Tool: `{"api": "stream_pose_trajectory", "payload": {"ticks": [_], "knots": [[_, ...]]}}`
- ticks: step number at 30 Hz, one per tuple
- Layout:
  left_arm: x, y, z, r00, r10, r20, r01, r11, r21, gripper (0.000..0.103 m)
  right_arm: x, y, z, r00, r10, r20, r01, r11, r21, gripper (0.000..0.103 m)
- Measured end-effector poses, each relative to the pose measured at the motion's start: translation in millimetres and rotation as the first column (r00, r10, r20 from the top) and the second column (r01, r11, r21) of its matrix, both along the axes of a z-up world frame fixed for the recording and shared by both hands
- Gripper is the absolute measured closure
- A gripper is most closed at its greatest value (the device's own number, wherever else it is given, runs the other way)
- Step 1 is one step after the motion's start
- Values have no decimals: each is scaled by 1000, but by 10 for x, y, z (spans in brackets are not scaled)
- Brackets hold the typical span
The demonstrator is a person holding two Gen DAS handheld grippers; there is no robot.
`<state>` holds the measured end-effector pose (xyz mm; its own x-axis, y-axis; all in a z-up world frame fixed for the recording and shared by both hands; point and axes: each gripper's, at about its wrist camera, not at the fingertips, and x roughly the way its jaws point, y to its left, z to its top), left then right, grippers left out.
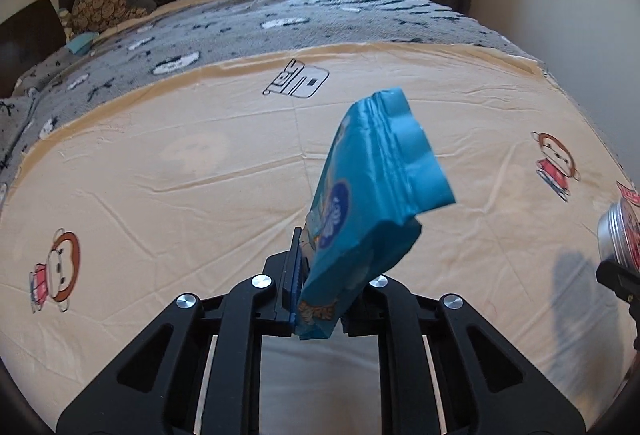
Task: Collect trash
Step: 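Lower the tin and wipes pack into the bin and open both tools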
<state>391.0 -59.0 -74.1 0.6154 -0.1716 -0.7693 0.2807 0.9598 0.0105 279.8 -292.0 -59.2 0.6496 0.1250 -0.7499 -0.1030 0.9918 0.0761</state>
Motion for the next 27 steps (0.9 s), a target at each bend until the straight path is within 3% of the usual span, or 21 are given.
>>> {"api": "stream_pose_trajectory", "payload": {"ticks": [8,16,21,27], "knots": [[-1048,10,462,993,-43,110,45,999,-16,90,-794,75,386,996,7,88,-6,1000,-9,32],[-2243,-63,633,969,-150,197,156,988,-18,90,-1831,75,506,983,-13,184,12,1000,4,32],[-2847,-34,527,962,-171,215,179,984,-21,90,-2354,129,348,981,-19,192,20,1000,-2,32],[-3372,59,55,976,-182,123,191,980,-60,90,-2765,292,-137,996,-8,88,9,1000,-2,32]]}}
